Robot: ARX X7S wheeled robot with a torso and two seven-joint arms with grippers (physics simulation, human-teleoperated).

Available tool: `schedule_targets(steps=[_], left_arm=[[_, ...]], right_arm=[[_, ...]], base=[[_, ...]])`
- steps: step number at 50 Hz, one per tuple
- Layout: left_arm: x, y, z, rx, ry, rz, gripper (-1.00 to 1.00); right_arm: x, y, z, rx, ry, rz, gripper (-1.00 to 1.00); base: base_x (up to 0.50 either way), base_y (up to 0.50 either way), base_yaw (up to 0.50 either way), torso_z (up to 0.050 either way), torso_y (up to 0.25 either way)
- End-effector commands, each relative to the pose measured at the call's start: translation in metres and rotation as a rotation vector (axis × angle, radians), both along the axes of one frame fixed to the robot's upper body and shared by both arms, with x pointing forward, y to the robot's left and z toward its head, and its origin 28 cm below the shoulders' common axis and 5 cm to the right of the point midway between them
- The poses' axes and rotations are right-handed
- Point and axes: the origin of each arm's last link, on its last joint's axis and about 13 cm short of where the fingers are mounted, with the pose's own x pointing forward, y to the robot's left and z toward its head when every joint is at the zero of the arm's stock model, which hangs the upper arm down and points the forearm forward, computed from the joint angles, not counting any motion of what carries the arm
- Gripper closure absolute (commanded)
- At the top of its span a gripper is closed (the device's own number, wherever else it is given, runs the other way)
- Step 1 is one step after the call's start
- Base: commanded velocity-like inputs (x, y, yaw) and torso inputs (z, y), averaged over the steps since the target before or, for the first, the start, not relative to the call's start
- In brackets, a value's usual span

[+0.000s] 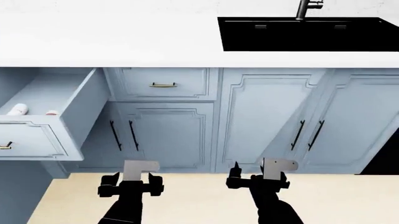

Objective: Pick and place the shaker into the drawer. Then close the cabinet.

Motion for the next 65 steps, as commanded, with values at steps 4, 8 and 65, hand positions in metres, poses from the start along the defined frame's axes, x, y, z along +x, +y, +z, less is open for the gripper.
schedule_targets(steps=[4,8,65], left_arm=[[0.0010,-0.0030,0.0007,-0.006,-0.018,-0.008,-1.00],[0.0013,-0.0026,0.0009,-0.015,-0.013,-0.004,-1.00],[0.0001,-0.0023,-0.0003,-0.024,0.006,-0.006,-1.00]], right_arm=[[0.0007,-0.0020,-0.0007,0.003,0.023,0.014,-1.00],[0.0011,-0.0014,-0.0007,0.001,0.029,0.023,-1.00],[0.0022,-0.0025,-0.0038,0.074,0.064,0.019,-1.00]], base=[[0.25,-0.48,0.00,0.000,0.000],[0.35,-0.39,0.00,0.000,0.000],[0.15,-0.45,0.00,0.000,0.000]])
